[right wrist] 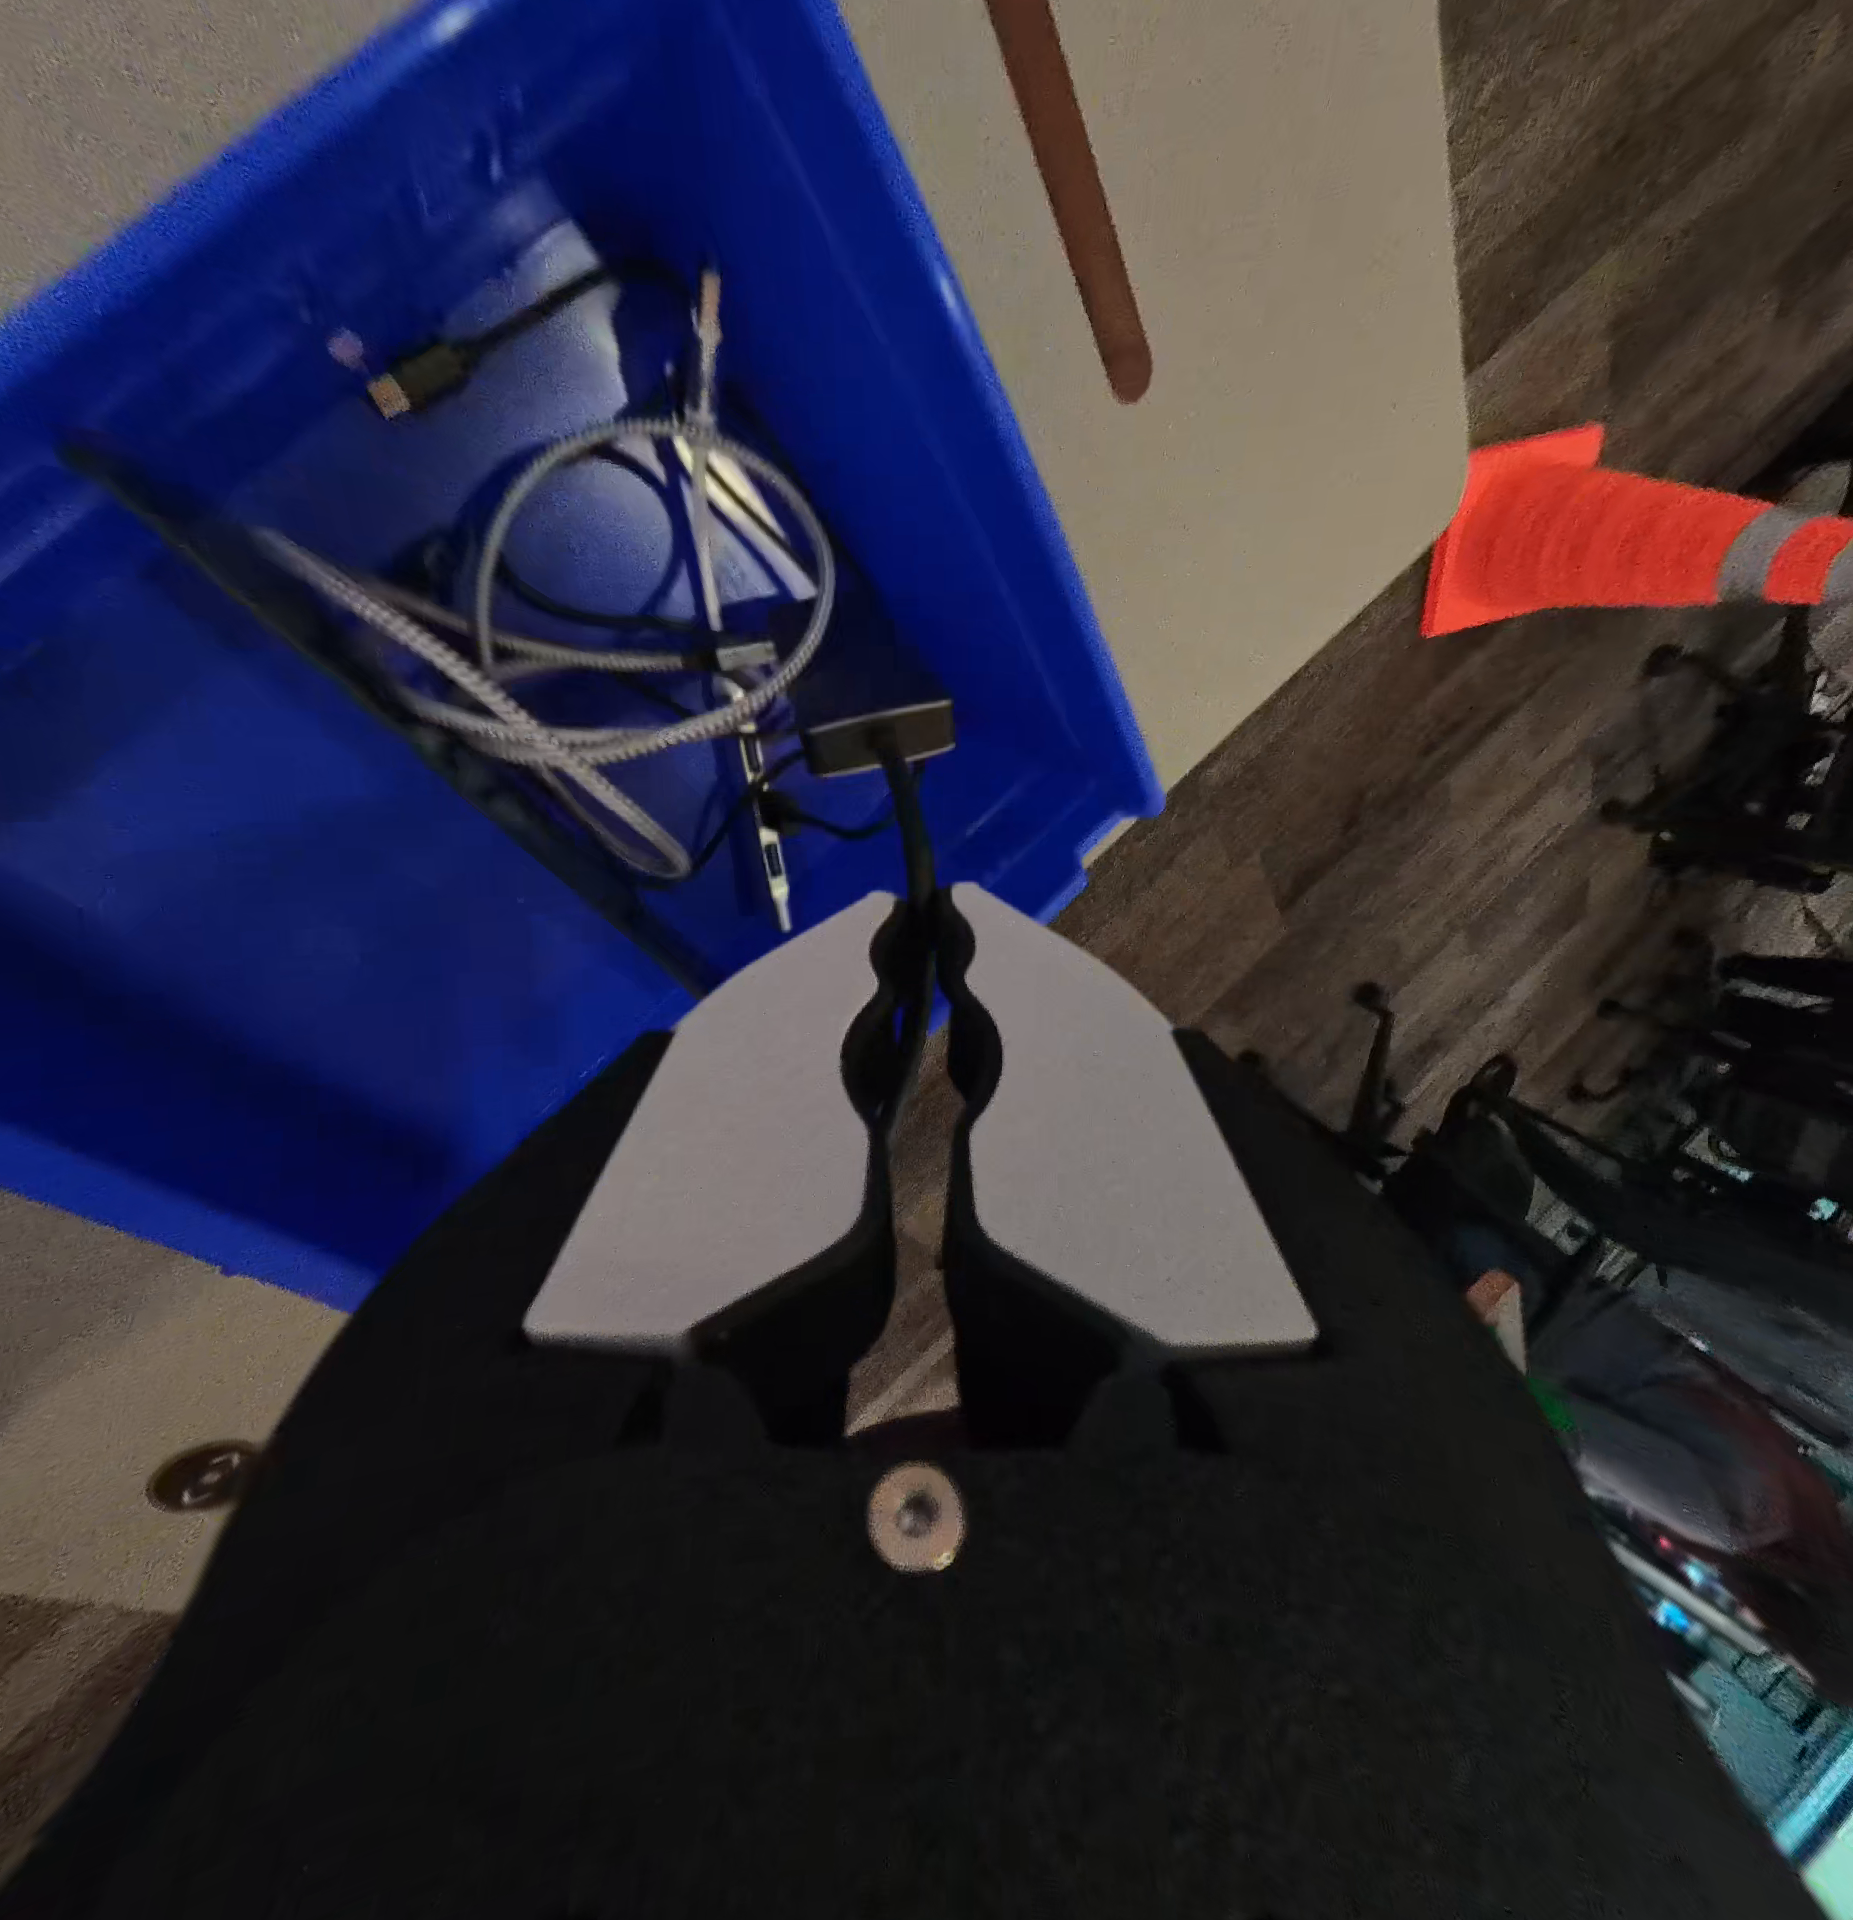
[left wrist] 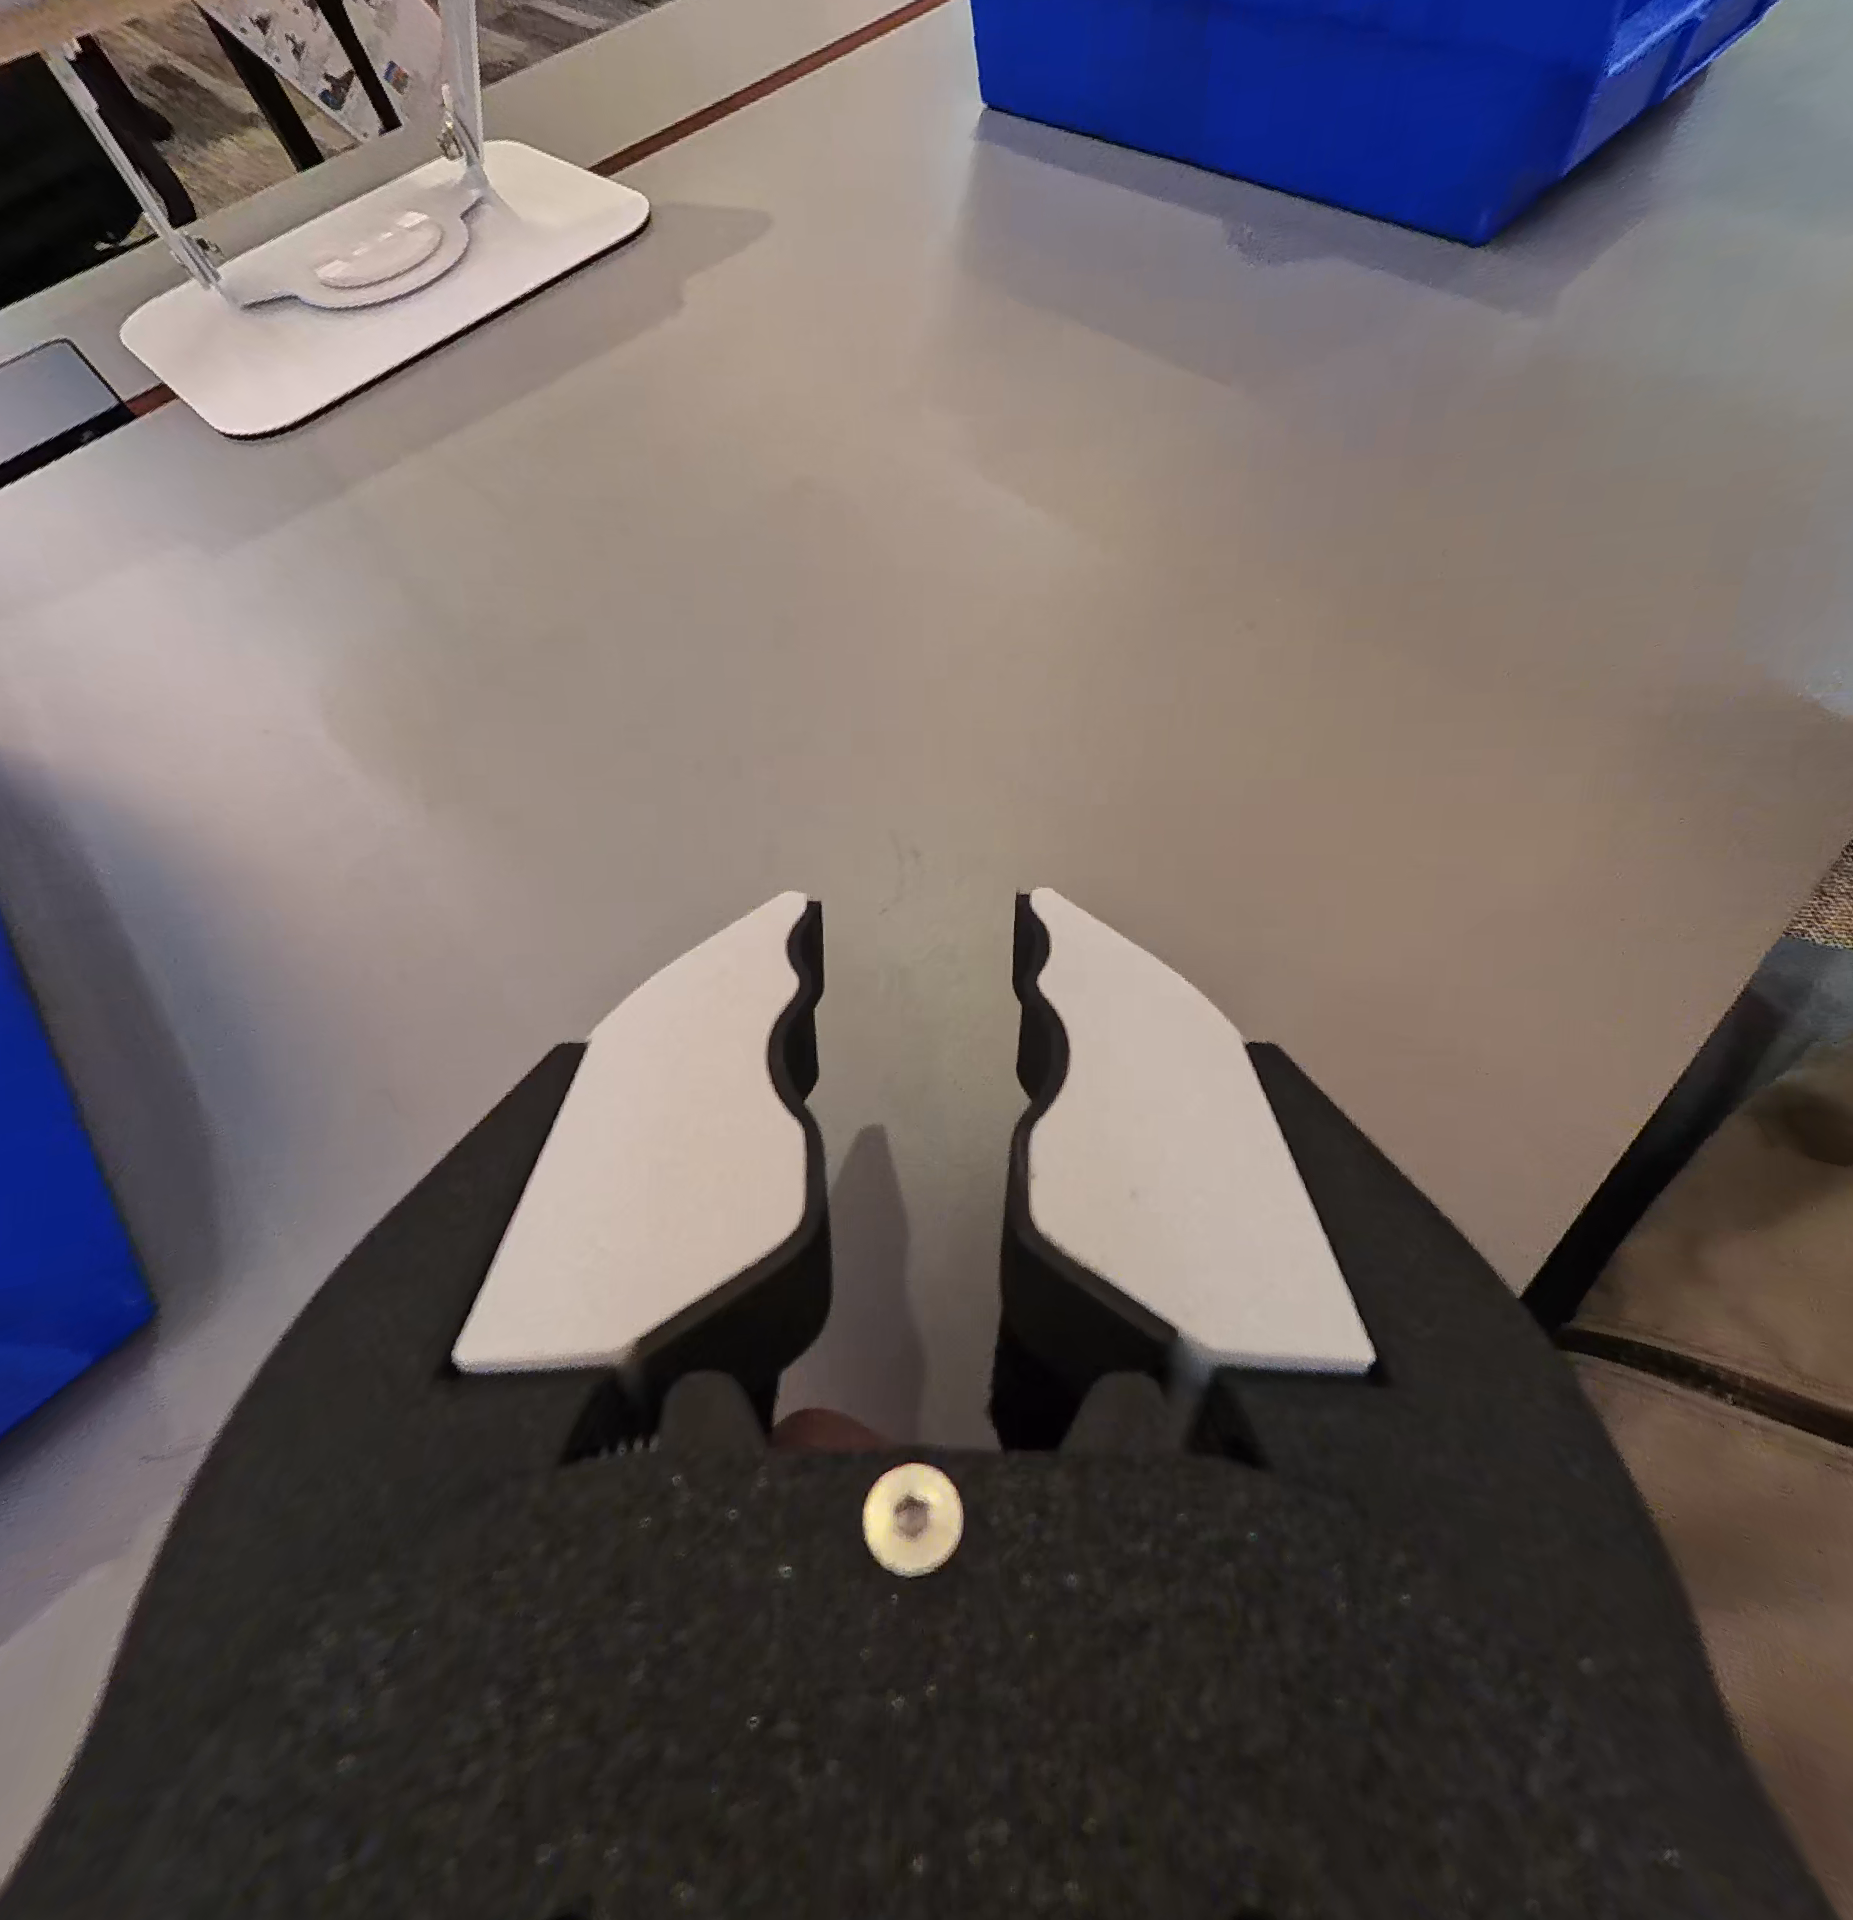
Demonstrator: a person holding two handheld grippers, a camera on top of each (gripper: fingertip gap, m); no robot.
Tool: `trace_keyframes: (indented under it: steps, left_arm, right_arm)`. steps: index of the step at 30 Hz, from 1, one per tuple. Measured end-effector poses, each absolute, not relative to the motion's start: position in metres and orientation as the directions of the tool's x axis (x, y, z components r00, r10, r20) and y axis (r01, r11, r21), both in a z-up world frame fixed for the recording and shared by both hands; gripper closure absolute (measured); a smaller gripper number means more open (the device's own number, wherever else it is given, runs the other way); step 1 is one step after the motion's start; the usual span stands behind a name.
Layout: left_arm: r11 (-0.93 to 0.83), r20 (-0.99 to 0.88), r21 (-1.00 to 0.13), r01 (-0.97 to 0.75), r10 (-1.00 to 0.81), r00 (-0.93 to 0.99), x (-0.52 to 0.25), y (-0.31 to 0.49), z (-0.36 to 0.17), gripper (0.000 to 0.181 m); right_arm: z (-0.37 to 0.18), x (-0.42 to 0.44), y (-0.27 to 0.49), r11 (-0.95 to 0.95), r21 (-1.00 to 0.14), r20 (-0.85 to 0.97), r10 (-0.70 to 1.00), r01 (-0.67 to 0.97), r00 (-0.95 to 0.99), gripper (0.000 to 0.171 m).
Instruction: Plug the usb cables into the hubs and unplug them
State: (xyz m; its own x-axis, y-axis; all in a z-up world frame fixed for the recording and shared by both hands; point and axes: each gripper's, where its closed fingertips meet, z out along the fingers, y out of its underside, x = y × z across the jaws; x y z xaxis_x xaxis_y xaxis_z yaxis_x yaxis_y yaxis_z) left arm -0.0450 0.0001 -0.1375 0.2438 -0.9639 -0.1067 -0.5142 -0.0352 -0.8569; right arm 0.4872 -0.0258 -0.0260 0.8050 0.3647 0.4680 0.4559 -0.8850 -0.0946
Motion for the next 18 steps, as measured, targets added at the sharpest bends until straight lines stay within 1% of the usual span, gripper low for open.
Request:
trace_keyframes:
  steps: [2, 4, 5, 7, 8, 9, 12, 13, 14, 16, 17, 18]
  left_arm:
    - [-0.033, -0.110, -0.856, -0.517, -0.964, 0.244, -0.045, 0.000, -0.138, 0.147]
    - [-0.031, -0.110, -0.855, -0.518, -0.965, 0.239, -0.045, -0.002, -0.138, 0.147]
    - [-0.029, -0.111, -0.855, -0.518, -0.965, 0.238, -0.045, -0.003, -0.137, 0.147]
    - [-0.024, -0.113, -0.851, -0.524, -0.967, 0.229, -0.046, -0.005, -0.138, 0.147]
    - [-0.022, -0.116, -0.850, -0.527, -0.967, 0.227, -0.046, -0.005, -0.139, 0.147]
    - [-0.021, -0.115, -0.850, -0.527, -0.968, 0.225, -0.046, -0.006, -0.139, 0.147]
    - [-0.020, -0.110, -0.850, -0.527, -0.971, 0.214, -0.044, -0.009, -0.139, 0.147]
    - [-0.018, -0.113, -0.849, -0.529, -0.970, 0.214, -0.044, -0.009, -0.138, 0.147]
    - [-0.018, -0.115, -0.848, -0.530, -0.970, 0.216, -0.045, -0.010, -0.138, 0.147]
    - [-0.032, -0.106, -0.845, -0.534, -0.968, 0.227, -0.047, -0.009, -0.138, 0.147]
    - [-0.048, -0.093, -0.845, -0.533, -0.967, 0.235, -0.049, -0.008, -0.138, 0.147]
    - [-0.065, -0.076, -0.849, -0.524, -0.967, 0.244, -0.050, -0.006, -0.136, 0.147]
  right_arm:
    - [-0.033, 0.482, -0.002, -0.852, -0.150, 0.457, 0.390, 0.502, 0.799, 0.167]
    - [-0.057, 0.482, 0.008, -0.852, -0.168, 0.416, 0.395, 0.496, 0.819, 0.166]
    - [-0.069, 0.485, 0.009, -0.857, -0.175, 0.404, 0.386, 0.484, 0.829, 0.166]
    - [-0.084, 0.483, 0.008, -0.880, -0.225, 0.321, 0.337, 0.417, 0.885, 0.166]
    - [-0.088, 0.484, 0.005, -0.890, -0.229, 0.300, 0.320, 0.394, 0.899, 0.166]
    - [-0.093, 0.489, -0.002, -0.904, -0.200, 0.301, 0.311, 0.378, 0.902, 0.166]
    - [-0.113, 0.516, -0.041, -0.958, -0.015, 0.317, 0.266, 0.285, 0.910, 0.166]
    - [-0.119, 0.523, -0.052, -0.966, 0.013, 0.316, 0.248, 0.257, 0.916, 0.165]
    - [-0.124, 0.524, -0.059, -0.972, 0.000, 0.304, 0.224, 0.235, 0.926, 0.165]
    - [-0.126, 0.523, -0.065, -0.976, -0.075, 0.286, 0.176, 0.205, 0.942, 0.161]
    - [-0.122, 0.523, -0.068, -0.975, -0.117, 0.293, 0.148, 0.189, 0.945, 0.153]
    - [-0.114, 0.522, -0.071, -0.970, -0.171, 0.301, 0.113, 0.170, 0.947, 0.141]
